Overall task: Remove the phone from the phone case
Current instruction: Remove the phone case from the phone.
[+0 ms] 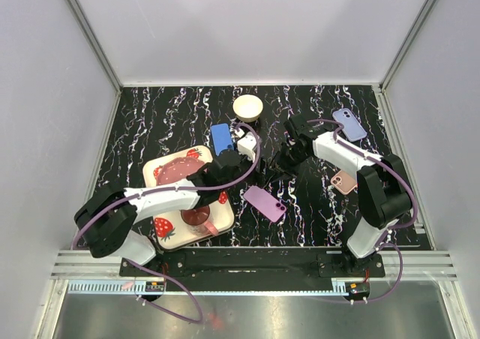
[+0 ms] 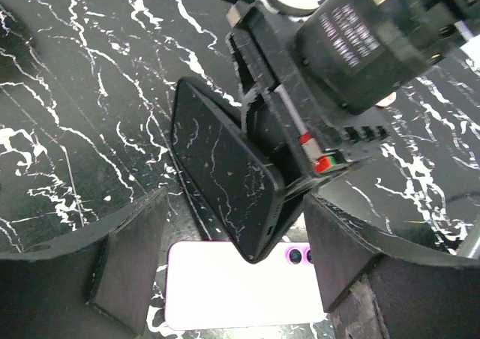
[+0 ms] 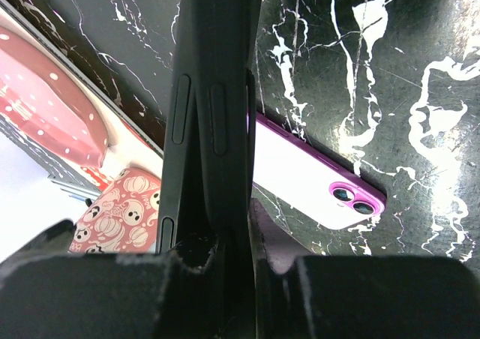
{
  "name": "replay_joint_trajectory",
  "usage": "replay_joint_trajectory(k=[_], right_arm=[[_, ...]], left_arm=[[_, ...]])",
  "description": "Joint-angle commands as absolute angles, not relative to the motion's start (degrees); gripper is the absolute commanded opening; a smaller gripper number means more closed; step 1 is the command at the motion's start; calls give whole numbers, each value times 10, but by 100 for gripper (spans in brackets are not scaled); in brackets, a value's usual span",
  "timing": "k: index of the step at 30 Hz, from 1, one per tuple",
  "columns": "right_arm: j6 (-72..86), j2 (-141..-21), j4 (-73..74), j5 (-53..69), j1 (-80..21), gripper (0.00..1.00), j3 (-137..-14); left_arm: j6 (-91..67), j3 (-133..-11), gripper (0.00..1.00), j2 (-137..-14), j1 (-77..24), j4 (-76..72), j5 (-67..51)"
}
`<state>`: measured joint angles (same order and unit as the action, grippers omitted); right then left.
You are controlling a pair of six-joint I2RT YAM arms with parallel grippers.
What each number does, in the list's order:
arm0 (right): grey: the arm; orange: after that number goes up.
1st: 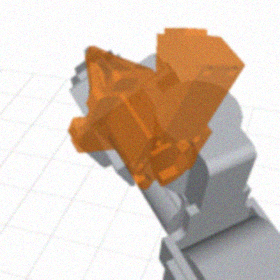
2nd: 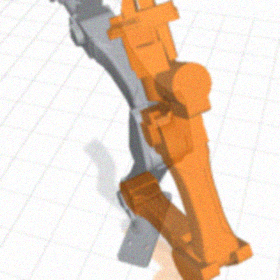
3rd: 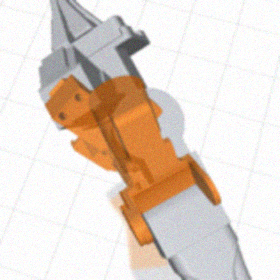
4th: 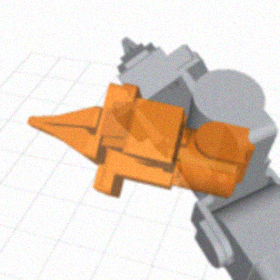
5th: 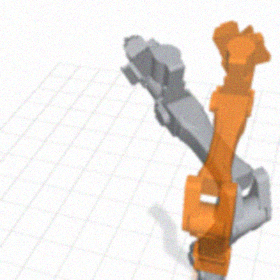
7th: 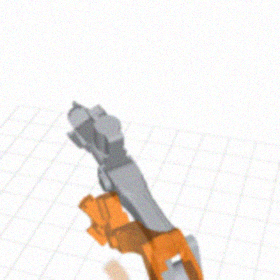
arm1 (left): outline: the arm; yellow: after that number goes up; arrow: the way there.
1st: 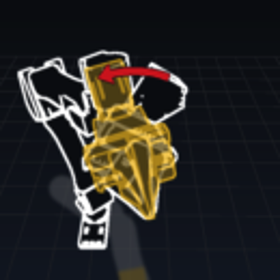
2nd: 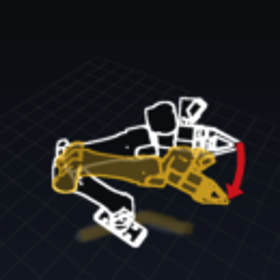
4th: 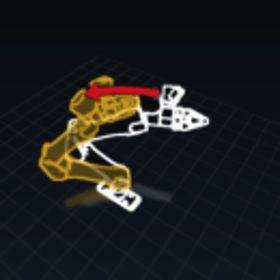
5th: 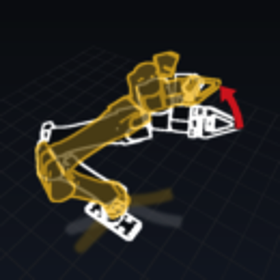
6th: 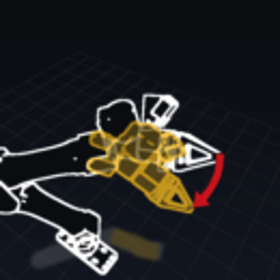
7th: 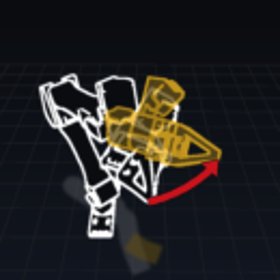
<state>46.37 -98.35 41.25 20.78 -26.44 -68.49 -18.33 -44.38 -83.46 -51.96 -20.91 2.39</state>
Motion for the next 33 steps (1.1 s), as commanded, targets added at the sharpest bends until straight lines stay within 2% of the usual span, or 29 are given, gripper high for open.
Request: replay_joint_trajectory(k=[1, 8, 13, 17, 21, 26, 30, 31, 33], right_arm=[[467, -945, 388, 239, -257, 0, -688], [464, -939, 389, 245, -248, 0, -682], [464, -933, 386, 252, -246, 0, -683], [465, -926, 386, 258, -246, 0, -683], [468, -916, 387, 266, -246, 0, -681], [467, -897, 387, 276, -241, 0, -673], [467, -886, 386, 285, -234, 0, -667], [467, -884, 387, 286, -234, 0, -666], [463, -878, 386, 288, -231, 0, -664]], left_arm=[[-161, -468, 74, -854, -526, -203, 61], [-144, -465, 73, -867, -530, -196, 76], [-143, -475, 73, -884, -539, -189, 133], [-107, -506, 65, -909, -557, -162, 196], [-65, -543, 64, -949, -586, -142, 263], [-62, -552, 60, -973, -588, -146, 259], [-66, -553, 49, -983, -587, -155, 243], [-69, -554, 36, -984, -587, -155, 236], [-78, -555, 26, -984, -587, -151, 229]])
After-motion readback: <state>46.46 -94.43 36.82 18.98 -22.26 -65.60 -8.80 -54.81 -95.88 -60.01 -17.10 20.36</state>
